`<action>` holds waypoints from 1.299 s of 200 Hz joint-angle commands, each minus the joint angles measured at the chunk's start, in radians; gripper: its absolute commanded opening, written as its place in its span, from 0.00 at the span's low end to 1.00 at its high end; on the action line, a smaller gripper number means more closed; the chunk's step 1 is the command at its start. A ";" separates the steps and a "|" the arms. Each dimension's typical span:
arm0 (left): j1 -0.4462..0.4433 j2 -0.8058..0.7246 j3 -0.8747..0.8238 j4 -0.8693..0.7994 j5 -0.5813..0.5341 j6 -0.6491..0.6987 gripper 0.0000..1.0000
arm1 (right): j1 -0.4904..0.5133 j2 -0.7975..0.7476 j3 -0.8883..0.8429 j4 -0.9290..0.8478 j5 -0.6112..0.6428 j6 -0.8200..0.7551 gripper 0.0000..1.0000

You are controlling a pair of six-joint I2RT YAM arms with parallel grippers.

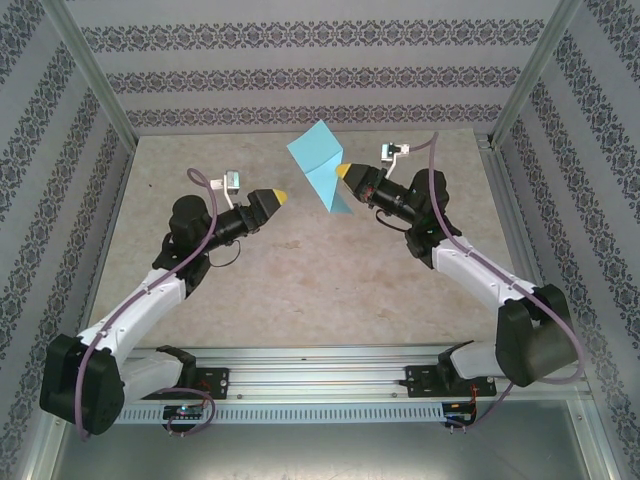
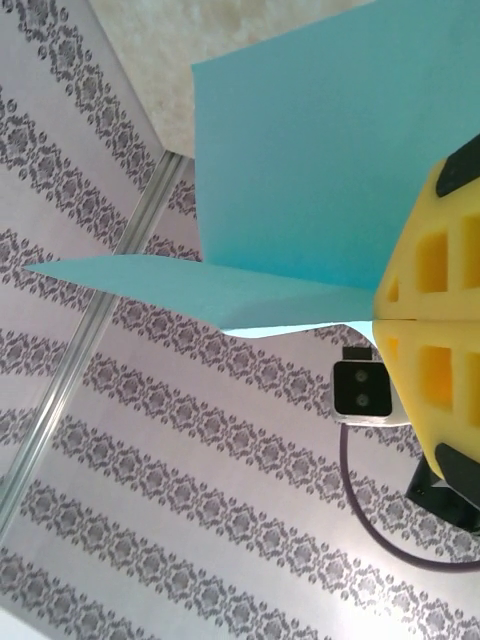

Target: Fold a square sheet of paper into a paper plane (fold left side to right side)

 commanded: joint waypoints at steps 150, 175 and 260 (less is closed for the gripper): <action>-0.152 0.144 0.124 0.211 -0.009 -0.132 0.32 | 0.116 -0.076 0.026 -0.059 0.063 -0.009 0.00; -0.153 0.144 0.135 0.158 -0.007 -0.102 0.23 | 0.113 -0.080 0.028 -0.088 0.065 -0.027 0.02; -0.163 0.101 0.195 -0.169 -0.051 0.144 0.00 | 0.042 -0.163 0.022 -0.298 0.079 -0.146 0.27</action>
